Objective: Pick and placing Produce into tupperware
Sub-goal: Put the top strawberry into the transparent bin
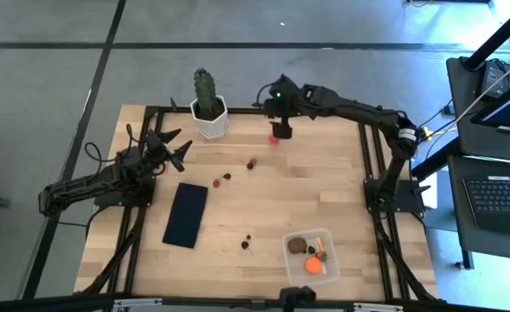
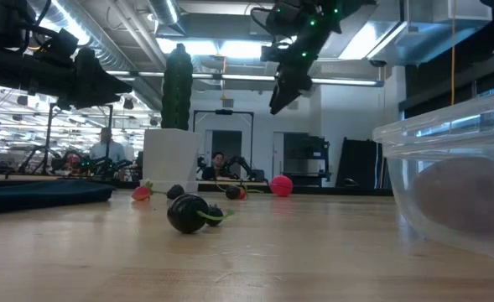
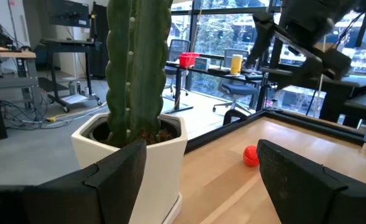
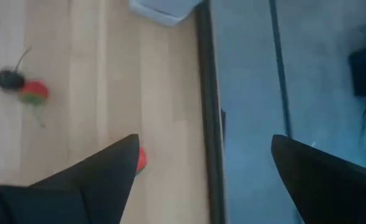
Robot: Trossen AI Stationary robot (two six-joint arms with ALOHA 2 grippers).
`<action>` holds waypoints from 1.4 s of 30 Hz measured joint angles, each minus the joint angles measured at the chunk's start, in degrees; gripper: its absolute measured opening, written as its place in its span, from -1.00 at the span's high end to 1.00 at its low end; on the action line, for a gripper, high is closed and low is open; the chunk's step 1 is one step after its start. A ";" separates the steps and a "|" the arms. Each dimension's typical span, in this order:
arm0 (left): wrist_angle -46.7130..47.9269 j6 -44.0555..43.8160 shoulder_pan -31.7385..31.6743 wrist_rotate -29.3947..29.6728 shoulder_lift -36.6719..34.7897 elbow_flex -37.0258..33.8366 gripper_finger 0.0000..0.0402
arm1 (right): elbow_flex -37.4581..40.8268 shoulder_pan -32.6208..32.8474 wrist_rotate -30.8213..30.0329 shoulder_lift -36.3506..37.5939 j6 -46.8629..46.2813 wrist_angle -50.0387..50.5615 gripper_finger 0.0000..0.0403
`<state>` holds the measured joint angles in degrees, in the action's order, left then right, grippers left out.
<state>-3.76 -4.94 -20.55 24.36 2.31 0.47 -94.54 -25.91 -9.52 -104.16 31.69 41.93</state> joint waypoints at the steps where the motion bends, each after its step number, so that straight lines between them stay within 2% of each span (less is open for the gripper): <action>1: 0.00 0.72 0.01 0.00 -0.01 0.00 -0.48 | 0.00 -0.36 0.06 0.00 -2.08 -0.13 -0.80; 10: 0.00 2.11 -0.01 0.00 -0.01 0.00 -0.48 | 0.00 -2.96 0.14 -0.02 -2.95 -3.15 -0.80; 20: 0.00 2.11 -0.01 0.00 0.00 0.00 -0.48 | 0.00 -2.69 0.16 -0.02 -3.09 -5.20 -0.80; 39: -0.01 2.69 -0.01 0.63 0.00 -0.01 -0.48 | 0.02 -2.87 0.17 -0.03 -5.93 -3.87 -0.80; 42: -0.02 3.95 -0.01 0.66 0.00 -0.01 -0.48 | 0.02 -3.53 2.06 -0.86 -6.59 -2.21 -0.80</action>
<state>-3.78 -0.99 -20.56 25.02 2.31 0.46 -94.52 -29.44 -7.46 -105.01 25.10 39.72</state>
